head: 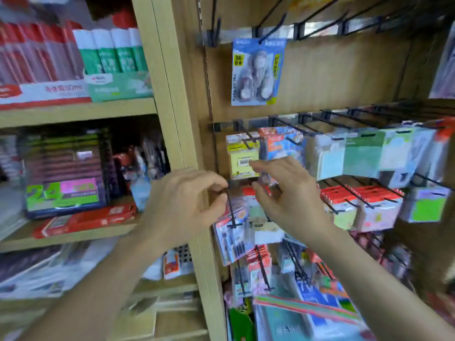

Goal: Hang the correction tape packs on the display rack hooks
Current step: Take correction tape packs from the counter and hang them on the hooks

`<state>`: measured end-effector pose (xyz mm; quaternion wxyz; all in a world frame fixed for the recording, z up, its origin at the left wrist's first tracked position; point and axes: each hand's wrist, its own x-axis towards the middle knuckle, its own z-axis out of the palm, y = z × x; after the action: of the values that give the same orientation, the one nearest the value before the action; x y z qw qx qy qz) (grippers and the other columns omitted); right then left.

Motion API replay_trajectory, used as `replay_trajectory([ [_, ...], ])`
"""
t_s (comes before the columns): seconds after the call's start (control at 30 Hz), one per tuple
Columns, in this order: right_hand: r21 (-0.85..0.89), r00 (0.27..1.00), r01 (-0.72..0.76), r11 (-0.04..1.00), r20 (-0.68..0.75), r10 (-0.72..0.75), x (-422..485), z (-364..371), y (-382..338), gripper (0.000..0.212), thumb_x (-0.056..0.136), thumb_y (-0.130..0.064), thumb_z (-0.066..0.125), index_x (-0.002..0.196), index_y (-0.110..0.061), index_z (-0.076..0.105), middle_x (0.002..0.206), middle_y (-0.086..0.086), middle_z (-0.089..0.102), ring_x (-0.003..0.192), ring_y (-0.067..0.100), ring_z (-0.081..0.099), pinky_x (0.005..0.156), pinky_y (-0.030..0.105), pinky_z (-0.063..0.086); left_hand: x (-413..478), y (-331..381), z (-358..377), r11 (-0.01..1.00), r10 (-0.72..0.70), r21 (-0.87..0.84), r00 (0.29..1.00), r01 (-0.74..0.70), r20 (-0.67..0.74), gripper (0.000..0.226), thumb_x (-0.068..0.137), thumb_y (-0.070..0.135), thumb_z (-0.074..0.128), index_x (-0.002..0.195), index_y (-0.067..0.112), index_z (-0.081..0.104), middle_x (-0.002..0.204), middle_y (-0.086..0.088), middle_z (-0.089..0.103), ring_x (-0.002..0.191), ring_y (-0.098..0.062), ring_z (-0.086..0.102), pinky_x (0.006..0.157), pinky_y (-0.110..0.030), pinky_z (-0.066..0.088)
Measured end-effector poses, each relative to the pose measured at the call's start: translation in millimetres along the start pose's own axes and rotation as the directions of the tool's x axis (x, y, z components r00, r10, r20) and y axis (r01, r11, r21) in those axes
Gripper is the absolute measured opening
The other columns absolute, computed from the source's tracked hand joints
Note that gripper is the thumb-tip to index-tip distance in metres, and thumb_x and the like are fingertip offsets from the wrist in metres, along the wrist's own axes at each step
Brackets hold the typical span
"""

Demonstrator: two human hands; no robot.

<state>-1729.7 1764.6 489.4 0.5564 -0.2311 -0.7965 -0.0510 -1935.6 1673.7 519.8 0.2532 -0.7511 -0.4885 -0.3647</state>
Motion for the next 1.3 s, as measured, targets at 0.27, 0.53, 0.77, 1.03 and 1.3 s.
replay_trajectory([
  [0.27, 0.059, 0.917, -0.289, 0.955, 0.303, 0.259, -178.3, 26.1, 0.9, 0.027, 0.085, -0.012, 0.067, 0.111, -0.011, 0.07, 0.095, 0.005, 0.069, 0.086, 0.028, 0.06, 0.074, 0.036, 0.049, -172.4, 26.2, 82.4, 0.874, -0.352, -0.171, 0.833, 0.456, 0.427, 0.022, 0.086, 0.044, 0.06, 0.096, 0.031, 0.075, 0.087, 0.023, 0.071, 0.081, 0.006, 0.065, 0.07, -0.026, 0.057],
  [0.53, -0.171, 0.431, -0.678, 0.715, 0.696, 0.575, -333.5, 40.6, 12.0, 0.033, 0.085, -0.013, 0.071, 0.118, -0.017, 0.07, 0.101, 0.004, 0.073, 0.084, 0.017, 0.066, 0.082, 0.035, 0.055, -333.7, 69.4, 155.3, 0.671, -0.504, 0.005, 0.452, 0.741, 0.736, 0.017, 0.086, 0.037, 0.064, 0.101, 0.036, 0.073, 0.084, 0.02, 0.072, 0.083, -0.005, 0.07, 0.074, -0.036, 0.058],
  [0.77, -0.47, -0.045, -0.734, 0.49, 0.754, 0.656, -456.7, 35.2, 17.9, 0.031, 0.087, -0.018, 0.069, 0.118, -0.017, 0.069, 0.103, 0.006, 0.075, 0.095, 0.027, 0.069, 0.084, 0.035, 0.053, -420.0, 114.6, 188.2, 0.352, -0.476, 0.176, 0.014, 0.919, 0.88, 0.037, 0.082, 0.046, 0.059, 0.112, 0.028, 0.071, 0.102, 0.008, 0.071, 0.098, -0.016, 0.067, 0.085, -0.035, 0.054],
  [1.03, -0.704, -0.438, -0.575, 0.418, 0.696, 0.57, -592.1, 18.3, 35.3, 0.062, 0.088, -0.03, 0.068, 0.145, -0.016, 0.046, 0.134, 0.014, 0.059, 0.12, 0.034, 0.057, 0.094, 0.039, 0.046, -515.6, 170.4, 258.4, 0.032, -0.37, 0.346, -0.31, 0.938, 0.876, 0.031, 0.076, 0.041, 0.067, 0.101, 0.023, 0.074, 0.105, 0.004, 0.073, 0.106, -0.017, 0.068, 0.091, -0.041, 0.056],
  [1.3, -0.753, -0.5, -0.539, 0.377, 0.646, 0.577, -671.5, 9.9, 83.6, 0.058, 0.088, -0.031, 0.066, 0.142, -0.022, 0.046, 0.138, 0.007, 0.056, 0.122, 0.031, 0.056, 0.089, 0.037, 0.047, -567.0, 212.8, 356.3, -0.214, -0.349, 0.426, -0.476, 0.879, 0.807, 0.009, 0.078, 0.02, 0.074, 0.082, 0.028, 0.072, 0.086, 0.006, 0.073, 0.079, -0.019, 0.072, 0.087, -0.043, 0.06],
])
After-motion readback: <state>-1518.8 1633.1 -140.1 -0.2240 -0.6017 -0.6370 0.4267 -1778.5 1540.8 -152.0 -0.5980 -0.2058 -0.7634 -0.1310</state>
